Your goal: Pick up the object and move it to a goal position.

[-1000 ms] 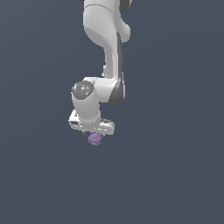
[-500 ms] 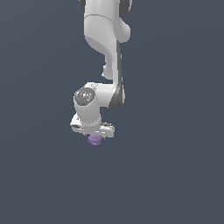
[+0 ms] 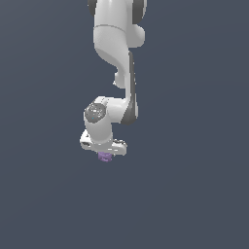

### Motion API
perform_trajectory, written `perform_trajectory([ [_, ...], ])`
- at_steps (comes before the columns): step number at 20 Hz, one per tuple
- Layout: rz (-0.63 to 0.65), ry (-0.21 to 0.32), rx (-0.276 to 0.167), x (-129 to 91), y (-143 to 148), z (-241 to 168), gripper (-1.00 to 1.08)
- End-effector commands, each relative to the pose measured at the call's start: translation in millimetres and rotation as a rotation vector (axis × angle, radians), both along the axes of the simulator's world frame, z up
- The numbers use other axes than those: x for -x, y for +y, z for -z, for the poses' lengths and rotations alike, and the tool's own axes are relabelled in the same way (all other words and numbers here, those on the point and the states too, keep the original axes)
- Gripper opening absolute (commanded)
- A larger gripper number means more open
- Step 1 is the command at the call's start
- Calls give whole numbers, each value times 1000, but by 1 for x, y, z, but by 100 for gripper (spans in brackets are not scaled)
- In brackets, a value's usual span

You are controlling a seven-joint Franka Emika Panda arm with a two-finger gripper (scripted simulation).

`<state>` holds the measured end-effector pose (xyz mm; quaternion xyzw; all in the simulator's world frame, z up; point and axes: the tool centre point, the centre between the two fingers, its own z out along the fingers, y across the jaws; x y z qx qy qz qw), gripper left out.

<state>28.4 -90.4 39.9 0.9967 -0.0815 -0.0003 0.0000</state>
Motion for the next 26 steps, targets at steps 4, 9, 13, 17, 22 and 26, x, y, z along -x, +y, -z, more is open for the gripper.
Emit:
perform_trajectory([
  [4, 0, 0, 0, 0, 0, 0, -100],
  [9, 0, 0, 0, 0, 0, 0, -100],
  [13, 0, -1, 0, -3, -2, -7, -100],
  [17, 0, -1, 0, -9, -6, -22, -100],
  [22, 0, -1, 0, -20, -15, -53, -100],
  [26, 0, -1, 0, -33, -23, -85, -100],
])
